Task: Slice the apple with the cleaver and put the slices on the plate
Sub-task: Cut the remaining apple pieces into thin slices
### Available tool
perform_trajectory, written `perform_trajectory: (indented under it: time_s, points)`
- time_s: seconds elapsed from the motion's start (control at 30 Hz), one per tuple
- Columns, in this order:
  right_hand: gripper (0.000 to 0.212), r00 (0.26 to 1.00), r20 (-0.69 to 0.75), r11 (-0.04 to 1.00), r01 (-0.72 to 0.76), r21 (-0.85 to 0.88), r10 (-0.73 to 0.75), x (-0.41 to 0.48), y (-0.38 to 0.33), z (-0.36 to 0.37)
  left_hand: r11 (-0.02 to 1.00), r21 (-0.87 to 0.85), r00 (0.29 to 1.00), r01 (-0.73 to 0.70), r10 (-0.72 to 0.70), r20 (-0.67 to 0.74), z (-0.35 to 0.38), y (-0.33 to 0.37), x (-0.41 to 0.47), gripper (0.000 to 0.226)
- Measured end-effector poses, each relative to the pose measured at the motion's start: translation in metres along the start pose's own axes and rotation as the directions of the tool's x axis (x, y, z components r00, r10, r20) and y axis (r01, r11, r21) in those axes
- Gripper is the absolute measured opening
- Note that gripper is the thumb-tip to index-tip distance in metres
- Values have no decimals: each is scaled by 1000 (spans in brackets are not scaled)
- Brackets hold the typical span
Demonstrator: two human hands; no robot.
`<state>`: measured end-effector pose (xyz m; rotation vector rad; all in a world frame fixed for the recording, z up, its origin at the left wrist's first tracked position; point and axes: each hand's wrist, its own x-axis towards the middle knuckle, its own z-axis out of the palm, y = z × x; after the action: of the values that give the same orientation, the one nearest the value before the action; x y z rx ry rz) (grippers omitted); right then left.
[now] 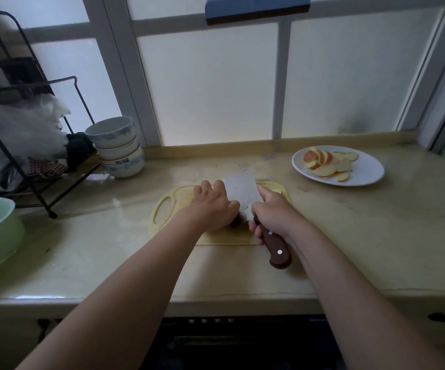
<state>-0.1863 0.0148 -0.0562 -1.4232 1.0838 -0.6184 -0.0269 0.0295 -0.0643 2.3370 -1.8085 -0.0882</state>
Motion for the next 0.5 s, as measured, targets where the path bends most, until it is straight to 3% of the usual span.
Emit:
perform_trajectory:
  time_s: [0.5]
  points:
    - [81, 1000, 24, 991, 16, -130, -13, 9, -8, 12, 996, 60, 998, -58, 60, -20, -6, 4, -5, 40]
